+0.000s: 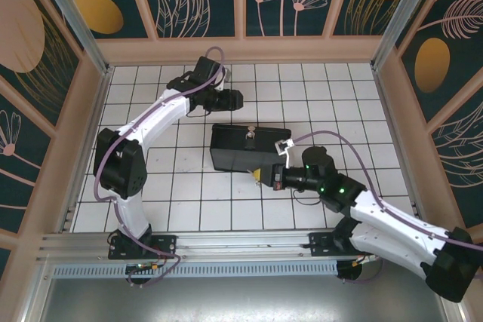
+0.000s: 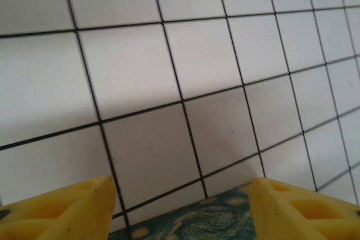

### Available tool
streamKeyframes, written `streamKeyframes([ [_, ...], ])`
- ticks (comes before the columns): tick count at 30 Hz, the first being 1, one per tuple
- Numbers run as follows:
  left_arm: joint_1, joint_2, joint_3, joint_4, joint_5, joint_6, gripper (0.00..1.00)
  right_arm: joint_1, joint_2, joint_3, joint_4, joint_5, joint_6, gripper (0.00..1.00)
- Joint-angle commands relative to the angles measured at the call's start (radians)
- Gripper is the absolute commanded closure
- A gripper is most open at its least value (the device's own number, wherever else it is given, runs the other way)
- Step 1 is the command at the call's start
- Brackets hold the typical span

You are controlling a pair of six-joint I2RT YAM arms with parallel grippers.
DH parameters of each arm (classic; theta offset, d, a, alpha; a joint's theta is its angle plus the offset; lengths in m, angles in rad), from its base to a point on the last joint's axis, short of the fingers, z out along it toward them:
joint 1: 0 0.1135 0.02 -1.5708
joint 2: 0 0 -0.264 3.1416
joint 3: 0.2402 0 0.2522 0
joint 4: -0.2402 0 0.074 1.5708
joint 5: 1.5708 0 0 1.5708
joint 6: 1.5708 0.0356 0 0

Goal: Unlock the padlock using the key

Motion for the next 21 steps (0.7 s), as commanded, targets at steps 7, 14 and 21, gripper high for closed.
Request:
streamKeyframes([
  [7, 0.017, -0.104, -0.129, 0.12, 0.26, -0.004, 0.35, -0.218, 0.136, 0.025, 0.182, -0.375, -0.243, 1.0],
  [14, 0.017, -0.19, -0.216, 0.155, 0.303, -0.038, 0.35, -0.323, 0.253, 0.07, 0.155, -0.539, -0.405, 1.0],
  [21, 0.017, -0.287, -0.316, 0.178, 0.302, -0.094, 0.36, -0.406, 0.324, 0.153, 0.071, -0.604, -0.501, 1.0],
])
